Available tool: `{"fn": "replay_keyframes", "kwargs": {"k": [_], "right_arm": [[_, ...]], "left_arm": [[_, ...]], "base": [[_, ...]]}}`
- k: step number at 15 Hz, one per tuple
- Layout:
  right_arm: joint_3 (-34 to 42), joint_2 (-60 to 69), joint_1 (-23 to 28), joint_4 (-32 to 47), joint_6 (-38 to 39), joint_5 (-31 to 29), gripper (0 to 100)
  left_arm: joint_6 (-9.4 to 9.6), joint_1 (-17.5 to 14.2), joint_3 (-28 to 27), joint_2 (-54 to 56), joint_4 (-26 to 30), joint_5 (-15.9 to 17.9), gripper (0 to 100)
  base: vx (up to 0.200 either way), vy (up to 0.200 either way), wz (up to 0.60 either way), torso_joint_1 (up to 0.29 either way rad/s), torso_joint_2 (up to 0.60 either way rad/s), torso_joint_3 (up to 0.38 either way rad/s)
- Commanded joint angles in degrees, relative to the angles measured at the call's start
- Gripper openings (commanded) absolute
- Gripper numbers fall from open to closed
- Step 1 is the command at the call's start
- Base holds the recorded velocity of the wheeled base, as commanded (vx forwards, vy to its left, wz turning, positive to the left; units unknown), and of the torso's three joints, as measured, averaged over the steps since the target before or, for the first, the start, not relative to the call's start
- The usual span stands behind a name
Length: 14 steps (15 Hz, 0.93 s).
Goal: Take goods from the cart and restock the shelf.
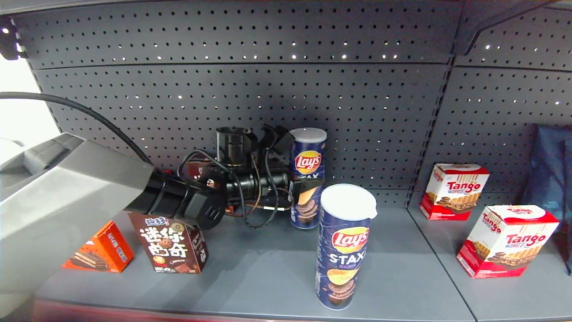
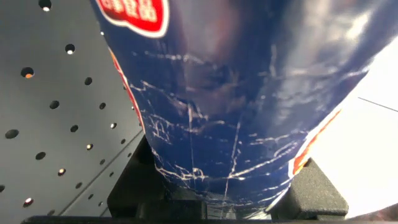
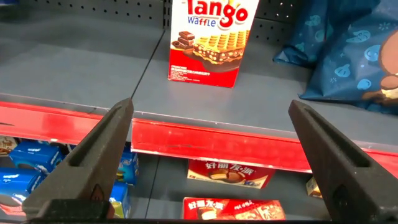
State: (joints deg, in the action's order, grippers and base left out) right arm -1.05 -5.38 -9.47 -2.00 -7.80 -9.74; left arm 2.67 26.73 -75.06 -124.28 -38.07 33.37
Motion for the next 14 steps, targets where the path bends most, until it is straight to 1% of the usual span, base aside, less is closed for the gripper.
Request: {"fn": "replay_keyframes", "kwargs": {"k": [1,4,14], "right_arm": [[-0.01,-0.16,-0.02,-0.02,-0.02,-0.02,100],[-0.01,-0.16,-0.02,-0.02,-0.02,-0.02,100],[-0.01,-0.16,-0.02,-0.02,-0.02,-0.02,100]], "left_arm": [[-0.03,0.69,-1.58,-2.19,-0.16,-0.06,0],[-0.03,1.04,-3.69,-4.56,-0.16,-0.06,0],[-0.03,1.04,-7.91,-8.52,-0.16,0.03,0]], "base": [[0.000,0.000,0.00,0.000,0.00,0.000],[0.000,0.000,0.00,0.000,0.00,0.000],[0.000,0.000,0.00,0.000,0.00,0.000]]}}
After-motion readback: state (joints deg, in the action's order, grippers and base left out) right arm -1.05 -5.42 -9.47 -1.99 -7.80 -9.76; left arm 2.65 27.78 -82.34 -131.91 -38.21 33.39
